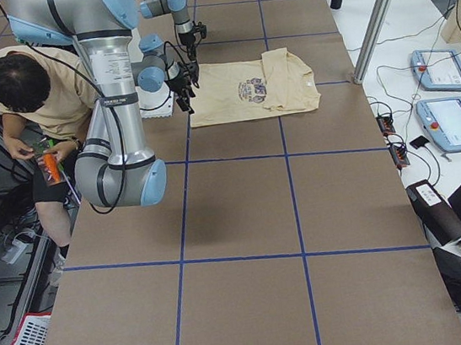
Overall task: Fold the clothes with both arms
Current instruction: 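Lower both grippers to the hem corners nearest the robot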
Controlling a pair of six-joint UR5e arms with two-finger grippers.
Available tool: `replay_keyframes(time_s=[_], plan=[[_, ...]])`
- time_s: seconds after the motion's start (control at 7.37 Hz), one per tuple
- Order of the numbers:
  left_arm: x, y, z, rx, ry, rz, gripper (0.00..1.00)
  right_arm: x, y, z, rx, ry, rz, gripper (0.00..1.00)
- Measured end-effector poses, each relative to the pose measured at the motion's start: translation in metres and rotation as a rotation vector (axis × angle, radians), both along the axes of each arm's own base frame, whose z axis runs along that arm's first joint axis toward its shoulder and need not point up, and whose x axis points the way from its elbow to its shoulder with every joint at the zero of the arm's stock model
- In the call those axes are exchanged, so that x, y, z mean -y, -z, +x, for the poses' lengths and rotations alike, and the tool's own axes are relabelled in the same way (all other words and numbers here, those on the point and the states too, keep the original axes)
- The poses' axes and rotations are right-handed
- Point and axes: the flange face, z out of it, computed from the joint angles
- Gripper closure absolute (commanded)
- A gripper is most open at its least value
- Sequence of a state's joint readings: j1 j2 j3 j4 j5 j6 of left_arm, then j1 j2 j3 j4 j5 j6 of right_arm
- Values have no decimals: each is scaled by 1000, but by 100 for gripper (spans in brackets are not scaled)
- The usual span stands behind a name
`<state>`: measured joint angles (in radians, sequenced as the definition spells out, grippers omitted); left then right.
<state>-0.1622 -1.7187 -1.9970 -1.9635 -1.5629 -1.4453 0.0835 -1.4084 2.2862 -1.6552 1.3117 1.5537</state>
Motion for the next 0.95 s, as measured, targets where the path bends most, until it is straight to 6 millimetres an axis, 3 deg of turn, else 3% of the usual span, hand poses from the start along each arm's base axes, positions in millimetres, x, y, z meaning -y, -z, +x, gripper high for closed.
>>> replay_keyframes(time_s=[0.27, 0.54, 0.81, 0.95], plan=[[0, 6, -3, -12, 2, 2, 100, -3, -7, -7, -6, 2, 4, 1], [-1, 13, -6, -27, 3, 2, 100, -3, -29, -30, 5, -19, 33, 17], [-1, 14, -7, -34, 13, -13, 100, -12, -48, -51, -12, -33, 60, 41], [-2, 15, -7, -35, 16, -18, 100, -20, -54, -59, -17, -33, 56, 47]])
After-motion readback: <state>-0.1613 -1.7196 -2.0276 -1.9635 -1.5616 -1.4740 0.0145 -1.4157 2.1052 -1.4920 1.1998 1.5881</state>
